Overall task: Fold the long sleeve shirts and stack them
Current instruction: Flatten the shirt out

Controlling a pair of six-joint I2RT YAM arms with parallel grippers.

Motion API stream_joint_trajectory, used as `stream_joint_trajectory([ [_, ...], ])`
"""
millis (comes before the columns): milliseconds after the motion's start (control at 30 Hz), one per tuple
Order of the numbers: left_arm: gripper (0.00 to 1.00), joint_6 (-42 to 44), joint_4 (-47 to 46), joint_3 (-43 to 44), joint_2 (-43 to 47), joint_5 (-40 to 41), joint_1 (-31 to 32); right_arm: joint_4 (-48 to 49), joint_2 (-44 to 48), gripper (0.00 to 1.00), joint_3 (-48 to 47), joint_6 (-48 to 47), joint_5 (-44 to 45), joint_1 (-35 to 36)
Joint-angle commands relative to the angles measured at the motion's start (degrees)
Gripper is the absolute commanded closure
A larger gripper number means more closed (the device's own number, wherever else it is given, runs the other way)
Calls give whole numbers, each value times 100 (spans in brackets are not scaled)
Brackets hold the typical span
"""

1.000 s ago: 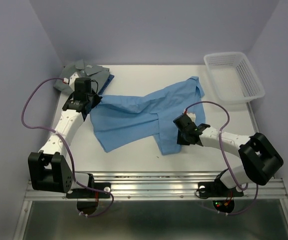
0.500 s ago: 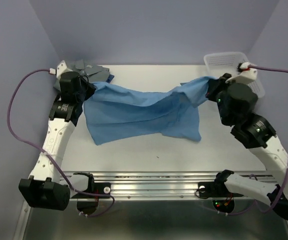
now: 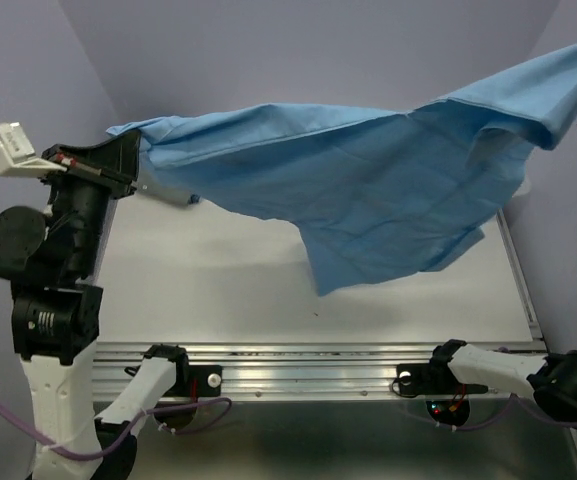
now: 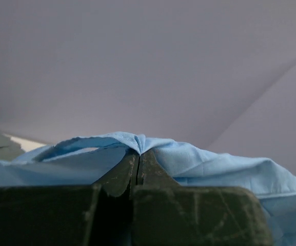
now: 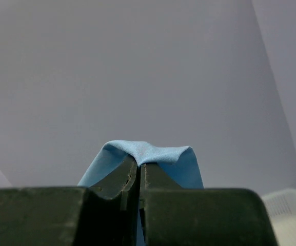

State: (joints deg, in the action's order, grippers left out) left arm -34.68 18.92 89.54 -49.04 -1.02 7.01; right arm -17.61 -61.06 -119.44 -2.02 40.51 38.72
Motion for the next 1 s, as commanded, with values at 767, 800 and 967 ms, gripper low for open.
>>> stream_joint_trajectory([
  [767, 100, -1410, -415, -1464, -526, -1191, -173, 2543, -2506, 99, -1128, -3798, 756, -266],
  [800, 100, -1515, -372, -1813, -867, -1095, -173, 2525, -2716, 99, -638, -3283, 574, -643],
  [967, 100, -1718, -485, -2607, -1792, -507, -173, 2525, -3157, 99, 1121, -2006, -15, -1331],
])
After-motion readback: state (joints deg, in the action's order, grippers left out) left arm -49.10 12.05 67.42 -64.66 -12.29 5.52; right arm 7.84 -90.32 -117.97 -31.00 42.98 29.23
